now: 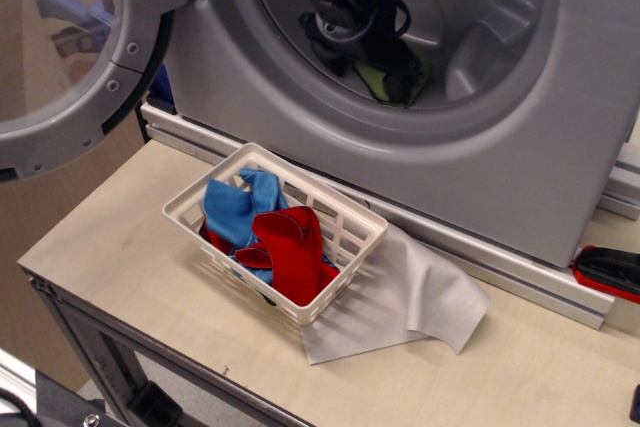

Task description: Take clothes out of laundry machine

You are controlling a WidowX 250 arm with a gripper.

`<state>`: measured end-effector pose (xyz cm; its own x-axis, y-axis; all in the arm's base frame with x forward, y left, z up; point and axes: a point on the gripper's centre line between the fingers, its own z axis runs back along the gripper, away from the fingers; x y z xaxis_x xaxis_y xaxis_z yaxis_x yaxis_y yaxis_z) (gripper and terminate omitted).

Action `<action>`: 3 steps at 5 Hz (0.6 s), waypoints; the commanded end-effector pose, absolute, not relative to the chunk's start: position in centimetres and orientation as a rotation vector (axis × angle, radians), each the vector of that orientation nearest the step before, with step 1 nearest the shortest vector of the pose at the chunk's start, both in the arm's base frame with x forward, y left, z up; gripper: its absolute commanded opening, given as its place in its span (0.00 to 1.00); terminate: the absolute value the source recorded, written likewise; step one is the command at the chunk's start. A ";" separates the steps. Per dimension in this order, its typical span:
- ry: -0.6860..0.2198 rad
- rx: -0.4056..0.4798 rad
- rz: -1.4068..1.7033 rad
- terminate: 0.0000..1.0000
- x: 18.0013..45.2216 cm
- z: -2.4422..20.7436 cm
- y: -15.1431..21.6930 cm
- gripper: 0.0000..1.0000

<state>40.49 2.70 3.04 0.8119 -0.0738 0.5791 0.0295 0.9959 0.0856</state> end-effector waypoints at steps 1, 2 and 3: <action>-0.637 0.056 -0.033 0.00 41.8 3.5 3.5 1.00; -0.610 0.024 -0.043 0.00 42.0 2.9 3.5 1.00; -0.604 0.027 -0.070 0.00 42.2 2.9 3.7 0.00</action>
<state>42.44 3.26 2.39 0.8153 -0.0730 0.5744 0.0585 0.9973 0.0436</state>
